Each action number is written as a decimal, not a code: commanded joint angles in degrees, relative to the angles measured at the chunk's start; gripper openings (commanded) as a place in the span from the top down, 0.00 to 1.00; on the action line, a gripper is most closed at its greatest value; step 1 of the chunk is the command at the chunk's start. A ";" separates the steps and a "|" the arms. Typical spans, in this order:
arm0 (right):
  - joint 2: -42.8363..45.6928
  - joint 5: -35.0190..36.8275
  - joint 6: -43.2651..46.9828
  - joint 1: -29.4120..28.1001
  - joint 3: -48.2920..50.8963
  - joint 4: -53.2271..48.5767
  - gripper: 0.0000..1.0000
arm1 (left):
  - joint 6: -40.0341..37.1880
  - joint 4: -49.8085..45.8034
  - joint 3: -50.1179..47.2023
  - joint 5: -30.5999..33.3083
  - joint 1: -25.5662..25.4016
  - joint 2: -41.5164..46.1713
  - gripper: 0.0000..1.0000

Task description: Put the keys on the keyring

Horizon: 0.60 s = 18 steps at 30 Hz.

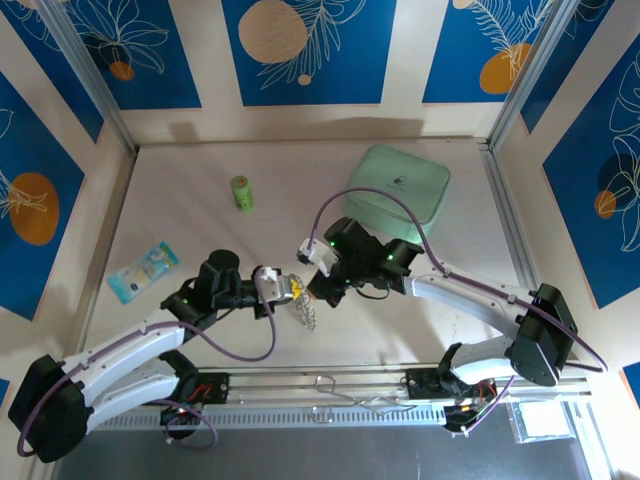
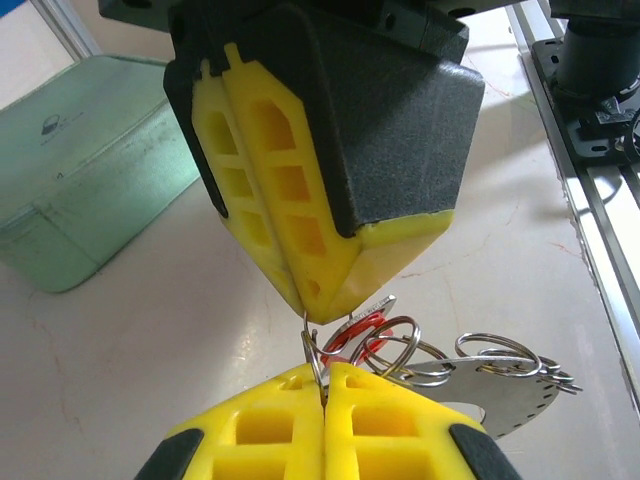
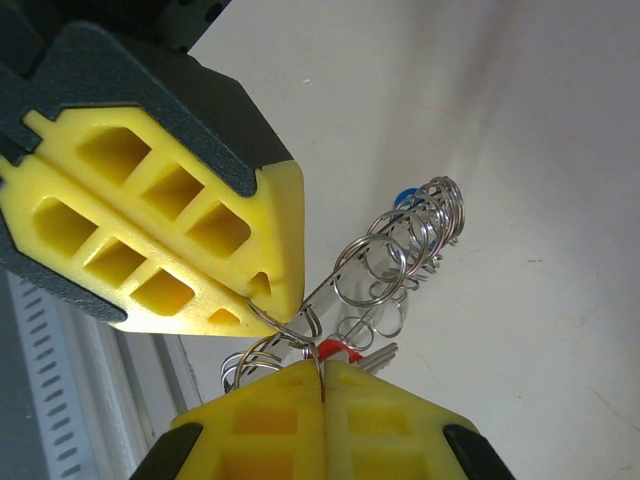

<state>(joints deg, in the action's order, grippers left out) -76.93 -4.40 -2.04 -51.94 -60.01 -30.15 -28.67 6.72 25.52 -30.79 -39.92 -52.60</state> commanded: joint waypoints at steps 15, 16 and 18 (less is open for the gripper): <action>3.76 -6.71 2.37 4.69 2.68 3.89 0.67 | 14.32 19.47 -3.78 -4.63 -0.75 3.52 1.00; 4.64 -6.91 2.56 4.95 3.12 3.89 0.65 | 15.81 21.25 -4.12 -4.70 -0.69 3.32 1.00; 7.62 -7.39 3.06 5.43 4.95 4.37 0.62 | 19.20 26.02 -5.17 -4.85 -0.62 2.56 1.00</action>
<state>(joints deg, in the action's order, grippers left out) -73.10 -9.87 -0.16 -47.16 -57.17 -27.11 -16.23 21.69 21.47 -32.82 -40.01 -50.09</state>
